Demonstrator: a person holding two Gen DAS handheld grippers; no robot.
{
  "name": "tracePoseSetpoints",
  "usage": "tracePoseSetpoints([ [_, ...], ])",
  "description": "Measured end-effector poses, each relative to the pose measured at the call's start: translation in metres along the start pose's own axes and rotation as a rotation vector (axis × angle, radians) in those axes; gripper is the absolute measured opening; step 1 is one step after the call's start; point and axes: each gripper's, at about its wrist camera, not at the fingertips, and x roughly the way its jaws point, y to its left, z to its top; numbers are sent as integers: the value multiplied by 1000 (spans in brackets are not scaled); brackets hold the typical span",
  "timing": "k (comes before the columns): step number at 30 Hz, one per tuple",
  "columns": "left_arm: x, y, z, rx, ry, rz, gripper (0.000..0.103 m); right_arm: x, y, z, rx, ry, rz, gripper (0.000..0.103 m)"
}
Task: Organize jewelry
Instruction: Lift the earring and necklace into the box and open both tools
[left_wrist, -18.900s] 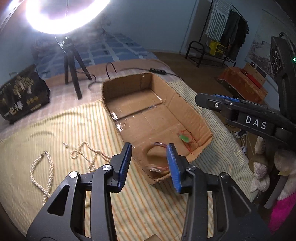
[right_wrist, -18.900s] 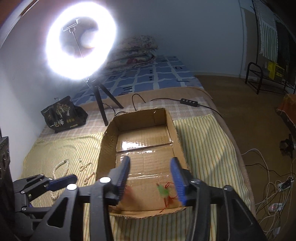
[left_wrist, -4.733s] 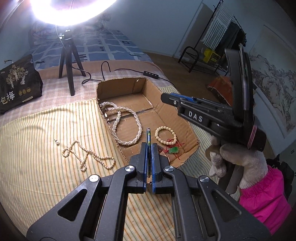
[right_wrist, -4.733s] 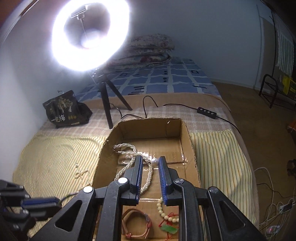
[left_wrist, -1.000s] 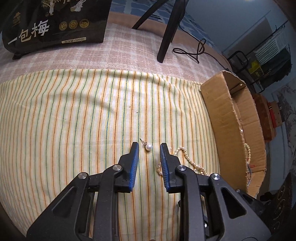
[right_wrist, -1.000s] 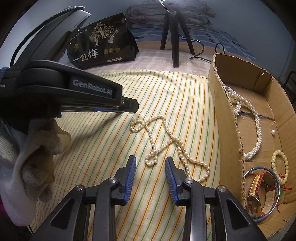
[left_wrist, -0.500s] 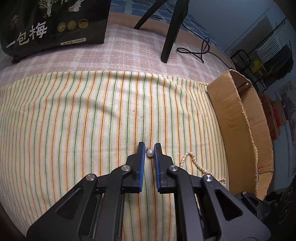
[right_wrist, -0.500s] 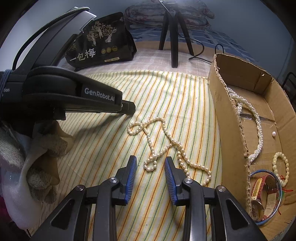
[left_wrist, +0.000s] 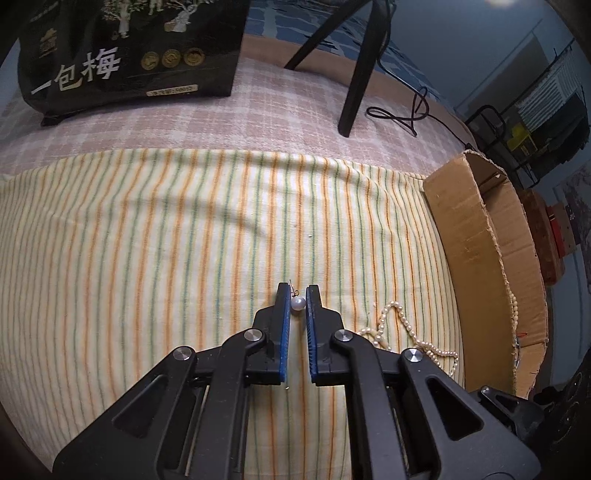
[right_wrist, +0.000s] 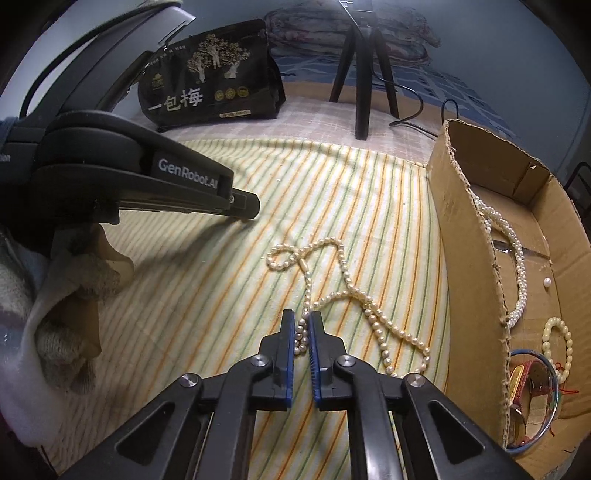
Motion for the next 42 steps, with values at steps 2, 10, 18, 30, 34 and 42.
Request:
tracePoseSetpoints([
  [2, -8, 5, -1, -9, -10, 3, 6, -6, 2, 0, 3, -10, 16, 4],
  [10, -42, 14, -6, -5, -53, 9, 6, -38, 8, 3, 5, -75, 40, 4],
  [18, -75, 7, -17, 16, -94, 0, 6, -74, 5, 9, 25, -148, 47, 4],
  [30, -116, -7, -42, 49, -159, -21, 6, -128, -3, 16, 51, -259, 47, 0],
  [34, -119, -7, -47, 49, -160, -22, 6, -128, -1, 13, 49, -250, 41, 0],
  [42, -132, -14, -52, 68, -187, -29, 6, -158, -4, 20, 62, -310, 57, 0],
])
